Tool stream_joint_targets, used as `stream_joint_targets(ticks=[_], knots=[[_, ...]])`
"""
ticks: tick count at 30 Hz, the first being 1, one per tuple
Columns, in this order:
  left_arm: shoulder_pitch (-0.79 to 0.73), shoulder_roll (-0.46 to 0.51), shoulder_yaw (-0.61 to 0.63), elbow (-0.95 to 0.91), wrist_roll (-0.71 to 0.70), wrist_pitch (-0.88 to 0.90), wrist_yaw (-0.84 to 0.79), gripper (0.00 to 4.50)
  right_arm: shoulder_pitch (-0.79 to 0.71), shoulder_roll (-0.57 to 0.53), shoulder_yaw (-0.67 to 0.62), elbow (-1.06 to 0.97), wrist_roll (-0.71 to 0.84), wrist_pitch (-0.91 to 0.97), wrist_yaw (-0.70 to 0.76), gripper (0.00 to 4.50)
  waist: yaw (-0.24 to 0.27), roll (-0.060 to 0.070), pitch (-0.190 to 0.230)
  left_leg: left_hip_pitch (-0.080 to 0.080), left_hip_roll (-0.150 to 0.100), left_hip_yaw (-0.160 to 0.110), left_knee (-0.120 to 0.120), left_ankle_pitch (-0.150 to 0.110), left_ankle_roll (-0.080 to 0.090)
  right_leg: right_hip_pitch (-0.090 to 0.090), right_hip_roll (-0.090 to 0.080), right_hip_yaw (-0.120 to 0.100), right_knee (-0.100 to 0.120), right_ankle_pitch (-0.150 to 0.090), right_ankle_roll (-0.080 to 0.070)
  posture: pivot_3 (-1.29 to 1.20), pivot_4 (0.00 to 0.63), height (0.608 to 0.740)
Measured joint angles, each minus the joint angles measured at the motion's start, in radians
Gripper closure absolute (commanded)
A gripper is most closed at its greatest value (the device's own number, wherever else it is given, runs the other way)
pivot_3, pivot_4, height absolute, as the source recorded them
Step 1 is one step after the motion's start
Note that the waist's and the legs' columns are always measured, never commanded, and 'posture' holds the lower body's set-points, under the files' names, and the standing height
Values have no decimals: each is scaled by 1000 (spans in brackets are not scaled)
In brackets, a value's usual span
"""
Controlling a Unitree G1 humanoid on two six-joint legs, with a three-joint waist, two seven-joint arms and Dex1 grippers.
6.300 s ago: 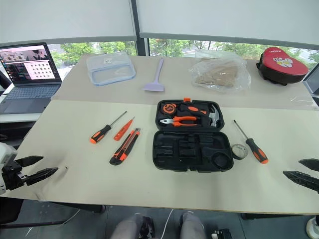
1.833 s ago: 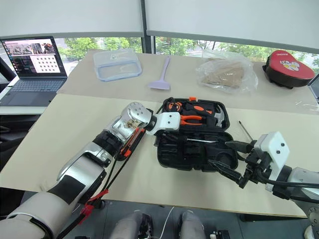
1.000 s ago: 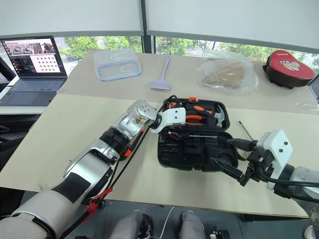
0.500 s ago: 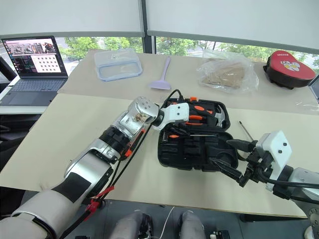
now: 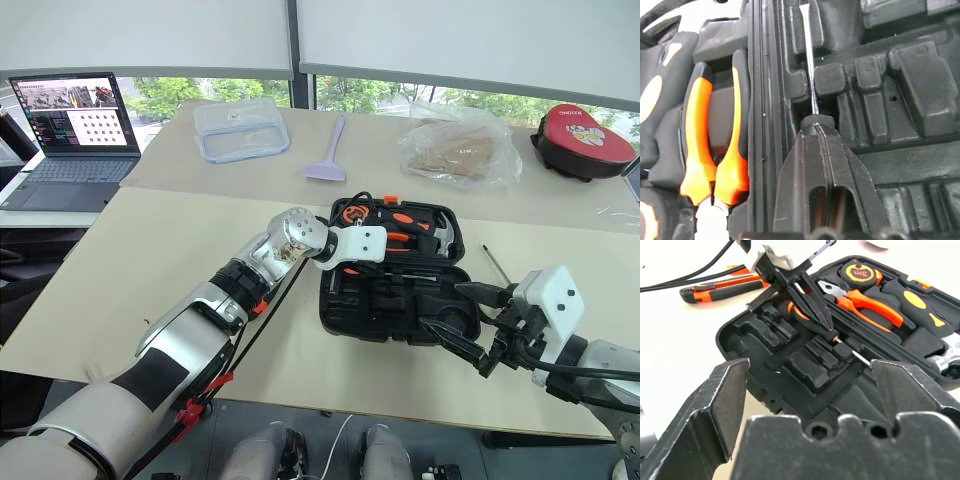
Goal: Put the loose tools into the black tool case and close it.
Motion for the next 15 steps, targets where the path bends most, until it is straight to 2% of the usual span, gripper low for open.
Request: stream_joint_targets(ticks=[1,5,7,10,14,15], knots=[[1,2,6,0,-5,3,-3,4475,3,5,-1,0,-5,0,-8,0,-1,0,0,0,0,0,0,0,0,0,0,0,0,0,0,0,150,731],[33,56,126,-61,-141,122,-108,3368,11,14,-48,31,-43,0,-63,0,-14,0,0,-4,0,0,1,0,0,-4,0,0,1,1,1,0,150,731],[62,133,205,-184,-251,230,-205,2585,24,14,-102,73,-52,3,-71,0,-18,1,0,-3,1,1,1,0,-1,-4,1,0,2,0,1,0,150,731],[146,298,299,-439,-414,400,-361,1498,38,9,-144,163,-78,3,-67,0,-24,2,-1,-1,1,1,0,1,-1,-2,2,0,1,0,1,0,150,731],[334,525,349,-724,-569,604,-490,45,-32,-25,-98,411,-173,-47,-37,0,-29,4,-1,2,0,1,1,1,-1,1,1,2,2,0,2,0,150,731],[346,538,352,-745,-583,623,-498,45,-43,-28,-93,441,-185,-55,-34,0,-25,4,-1,1,0,1,2,1,-1,1,1,2,2,-1,3,0,150,731]])
